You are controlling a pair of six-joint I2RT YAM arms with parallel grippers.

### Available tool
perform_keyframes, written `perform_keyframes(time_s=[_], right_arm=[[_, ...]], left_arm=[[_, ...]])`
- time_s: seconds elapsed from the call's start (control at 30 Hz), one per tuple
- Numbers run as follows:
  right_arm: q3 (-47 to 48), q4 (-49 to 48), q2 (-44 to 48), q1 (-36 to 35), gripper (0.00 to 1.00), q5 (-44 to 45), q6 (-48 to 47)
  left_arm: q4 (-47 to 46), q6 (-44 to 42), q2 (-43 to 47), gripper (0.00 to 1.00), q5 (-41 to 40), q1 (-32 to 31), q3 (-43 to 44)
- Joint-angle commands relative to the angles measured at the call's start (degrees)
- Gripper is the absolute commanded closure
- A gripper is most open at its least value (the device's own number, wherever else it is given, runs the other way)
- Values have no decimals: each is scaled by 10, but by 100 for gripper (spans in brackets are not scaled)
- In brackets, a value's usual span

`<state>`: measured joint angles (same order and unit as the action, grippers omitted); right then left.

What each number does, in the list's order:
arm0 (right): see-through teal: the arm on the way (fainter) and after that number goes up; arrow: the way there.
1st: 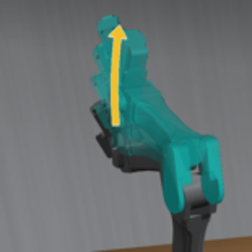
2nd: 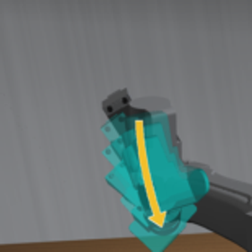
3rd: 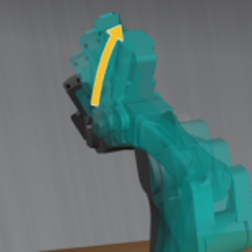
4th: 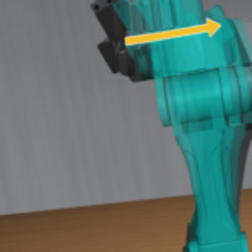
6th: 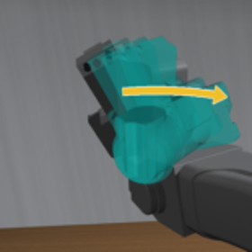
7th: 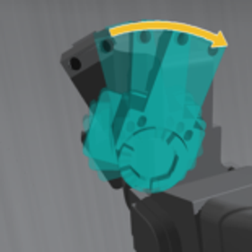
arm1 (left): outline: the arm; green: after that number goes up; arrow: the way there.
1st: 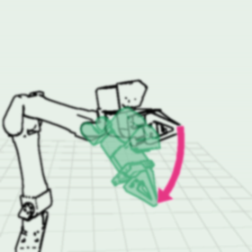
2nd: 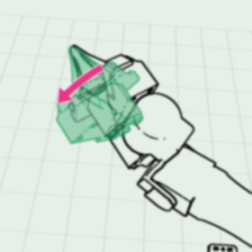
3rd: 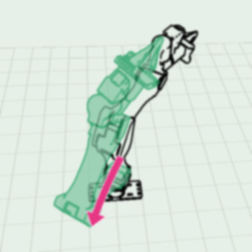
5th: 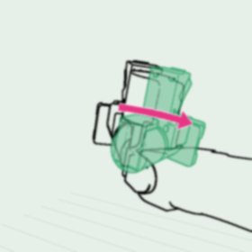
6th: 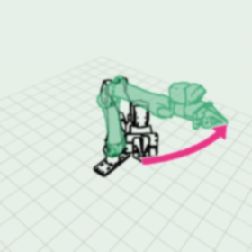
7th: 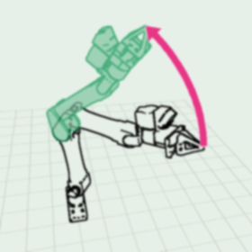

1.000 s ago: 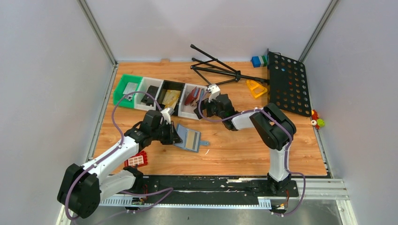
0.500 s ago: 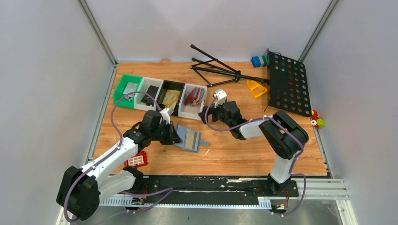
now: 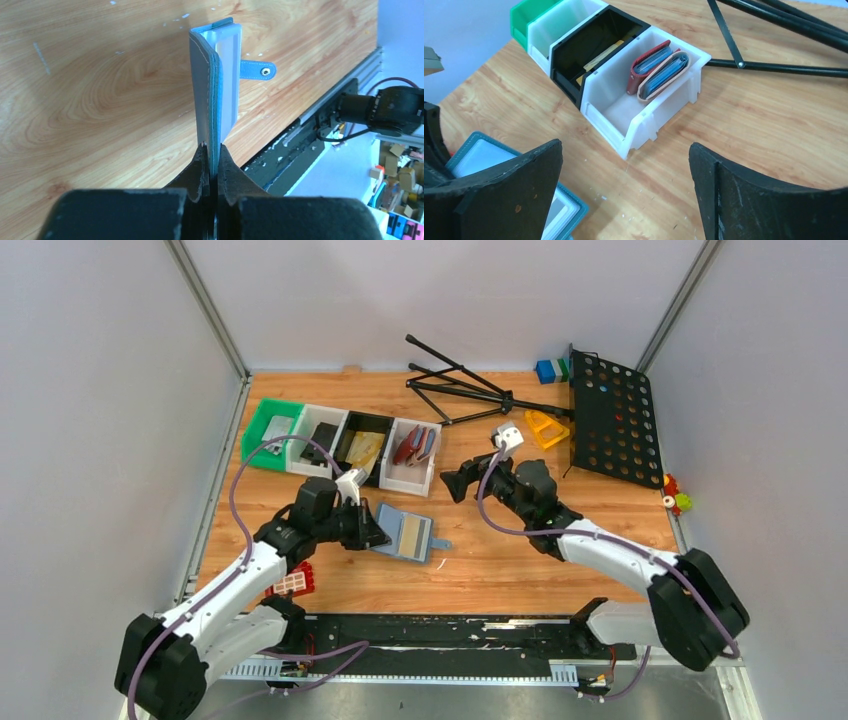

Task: Take the credit cards out of the card holder
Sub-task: Move the storage box to the center of the board, then remove the credit card from the card holder.

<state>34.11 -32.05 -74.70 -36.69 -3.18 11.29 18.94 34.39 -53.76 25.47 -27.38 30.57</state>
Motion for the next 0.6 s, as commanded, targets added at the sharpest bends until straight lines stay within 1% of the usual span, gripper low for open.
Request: perform_keyframes(time_s=[0.0, 0.17, 0.2, 0.23, 0.27, 0.33, 0.4, 0.47, 0.53, 0.57], right_arm=[[-3, 141, 82, -2, 5, 23, 58], [25, 286, 136, -2, 5, 23, 106], [29, 306, 144, -2, 6, 17, 118], [31, 317, 153, -1, 10, 9, 130], [32, 335, 164, -2, 11, 6, 144], [21, 336, 190, -2, 13, 5, 169], [1, 331, 220, -2, 5, 16, 194], [-5, 345, 246, -1, 3, 25, 195], [3, 384, 261, -1, 1, 31, 189], [9, 407, 267, 0, 0, 49, 178]], left_arm=[[-50, 23, 33, 100, 49, 2, -6], [-99, 52, 44, 100, 93, 0, -17], [-107, 55, 45, 100, 97, -1, -18], [-113, 57, 47, 100, 100, -4, -18], [-118, 59, 48, 100, 101, -7, -18], [-131, 66, 48, 100, 105, -12, -17], [-145, 73, 48, 100, 108, -19, -17], [-154, 77, 46, 100, 107, -28, -17], [-163, 78, 45, 100, 105, -36, -16], [-167, 79, 44, 100, 104, -40, -16]])
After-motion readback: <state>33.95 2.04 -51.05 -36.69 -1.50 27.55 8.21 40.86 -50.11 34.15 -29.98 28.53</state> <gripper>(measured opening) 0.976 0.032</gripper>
